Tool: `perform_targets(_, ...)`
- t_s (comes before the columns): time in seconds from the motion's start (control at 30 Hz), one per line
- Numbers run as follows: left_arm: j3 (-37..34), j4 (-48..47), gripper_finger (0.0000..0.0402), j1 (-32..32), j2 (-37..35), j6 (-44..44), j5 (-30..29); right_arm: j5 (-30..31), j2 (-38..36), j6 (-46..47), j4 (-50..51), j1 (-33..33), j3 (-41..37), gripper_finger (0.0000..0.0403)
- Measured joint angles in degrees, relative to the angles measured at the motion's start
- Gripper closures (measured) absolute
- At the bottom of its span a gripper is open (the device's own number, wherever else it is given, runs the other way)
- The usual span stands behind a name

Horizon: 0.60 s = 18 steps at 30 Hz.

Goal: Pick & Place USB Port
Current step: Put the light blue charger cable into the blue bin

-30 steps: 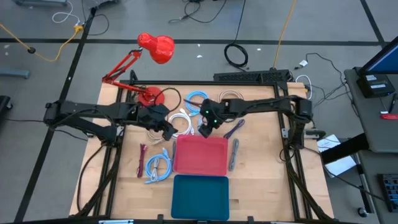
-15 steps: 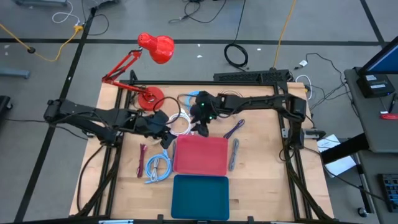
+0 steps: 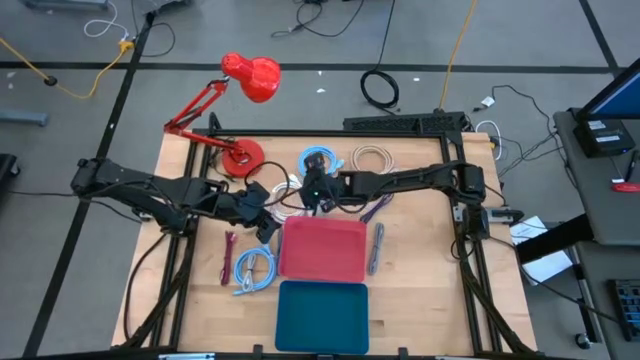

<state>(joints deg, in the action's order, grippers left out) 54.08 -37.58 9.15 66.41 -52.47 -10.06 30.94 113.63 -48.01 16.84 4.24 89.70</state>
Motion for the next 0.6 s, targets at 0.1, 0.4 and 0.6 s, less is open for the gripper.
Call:
perform_targets(0.1,0.0,0.3,0.0128,0.0,0.0,0.3,-0.7,5.6,-0.9,4.4,2.6,-0.1,0.1,0.0253)
perform_targets(0.4,0.0,-1.4,0.0128,-8.5,0.2,-5.3,-1.5,19.1,-4.6,44.1,34.6,-3.3,10.3,0.0273)
perform_targets(0.6,0.1,12.1,0.0128,-18.5,6.9,-4.8,11.3,3.7,-14.6,77.2,49.6,-3.6,13.4,0.0273)
